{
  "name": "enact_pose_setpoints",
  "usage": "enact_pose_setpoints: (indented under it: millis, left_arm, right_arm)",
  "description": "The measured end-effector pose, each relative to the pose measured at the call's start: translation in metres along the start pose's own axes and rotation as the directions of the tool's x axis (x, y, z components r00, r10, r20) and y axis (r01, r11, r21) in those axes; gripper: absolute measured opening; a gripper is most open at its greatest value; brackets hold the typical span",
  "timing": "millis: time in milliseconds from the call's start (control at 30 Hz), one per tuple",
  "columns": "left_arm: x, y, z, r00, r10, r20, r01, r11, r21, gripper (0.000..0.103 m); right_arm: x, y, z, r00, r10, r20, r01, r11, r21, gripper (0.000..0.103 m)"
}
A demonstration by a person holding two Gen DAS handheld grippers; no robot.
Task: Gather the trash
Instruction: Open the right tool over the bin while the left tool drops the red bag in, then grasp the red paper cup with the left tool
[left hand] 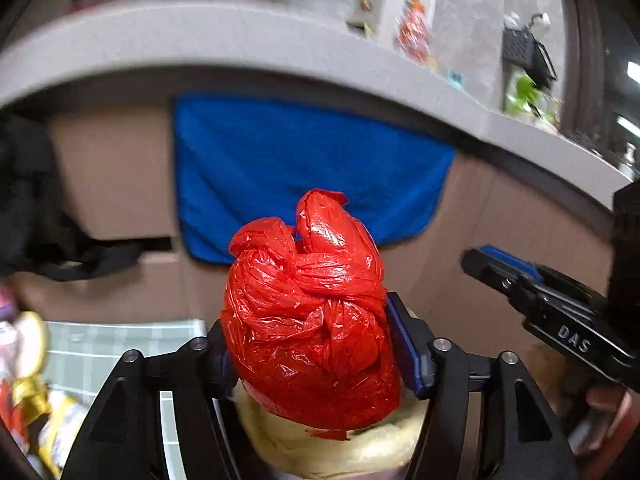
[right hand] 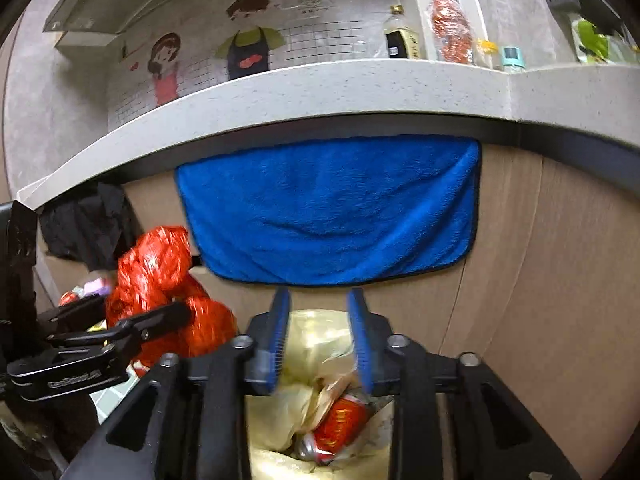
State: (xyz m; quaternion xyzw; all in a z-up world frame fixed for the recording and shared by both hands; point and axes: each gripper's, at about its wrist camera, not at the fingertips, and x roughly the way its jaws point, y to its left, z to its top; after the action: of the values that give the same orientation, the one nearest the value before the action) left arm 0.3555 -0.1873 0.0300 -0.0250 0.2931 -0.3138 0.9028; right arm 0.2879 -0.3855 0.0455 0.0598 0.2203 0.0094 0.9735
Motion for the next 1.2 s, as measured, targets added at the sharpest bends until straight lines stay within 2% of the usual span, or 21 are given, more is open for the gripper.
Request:
enact_pose_setpoints:
  millis: [33,100,200,333,500,667,767,900,1033,1100,1200]
  left_arm:
    - [0.01,0.002,0.0,0.999,-0.018,-0.043,0.018,1.0,-0.002,0.075]
    - [0.028,0.01,-0.005,0.993,-0.035,-0.115,0.033,0.999,-0.021,0.076]
    - [0.035,0.021,-0.012,0.988,-0.042,-0.146,0.035,0.998,-0.049,0.076]
    - [0.017,0.04,-0.012,0.995,-0.028,-0.1,0.018,0.995,-0.1,0.076]
    - [-0.024,0.077,-0.014,0.997,0.062,-0.054,-0.068,0.991,-0.114,0.076]
    - [-0.073,0.123,-0.021,0.988,0.155,-0.004,-0.154,0.981,-0.12,0.076]
    - [-0.11,0.158,-0.025,0.974,0.224,0.041,-0.217,0.966,-0.137,0.076]
    - [-0.154,0.219,-0.032,0.949,0.307,0.066,-0.289,0.937,-0.197,0.076]
    - [-0.178,0.285,-0.048,0.931,0.364,0.025,-0.343,0.896,-0.281,0.076]
    - [-0.188,0.331,-0.062,0.928,0.371,-0.027,-0.354,0.86,-0.368,0.076]
    - [-0.201,0.379,-0.08,0.921,0.385,-0.06,-0.371,0.817,-0.442,0.076]
  right_arm:
    - [0.004,-0.005,-0.001,1.0,-0.011,-0.003,0.011,1.0,0.021,0.041]
    - [0.01,-0.014,-0.006,1.0,-0.017,-0.023,0.018,0.997,0.069,0.041]
    - [0.016,-0.02,-0.016,0.998,-0.001,-0.057,0.007,0.994,0.108,0.041]
    - [0.016,-0.017,-0.026,0.996,-0.044,-0.081,0.051,0.995,0.086,0.041]
    - [0.015,-0.001,-0.029,0.995,-0.035,-0.098,0.042,0.996,0.075,0.041]
    - [0.011,0.037,-0.025,0.996,0.018,-0.089,-0.013,0.998,0.054,0.041]
    - [0.007,0.078,-0.018,0.995,0.066,-0.073,-0.065,0.998,0.013,0.041]
    - [0.008,0.133,-0.01,0.988,0.14,-0.06,-0.142,0.989,-0.029,0.041]
    - [0.016,0.186,-0.007,0.981,0.187,-0.058,-0.19,0.98,-0.064,0.041]
    - [0.024,0.209,-0.009,0.976,0.202,-0.076,-0.208,0.975,-0.074,0.041]
    - [0.039,0.244,-0.017,0.966,0.232,-0.117,-0.244,0.964,-0.102,0.041]
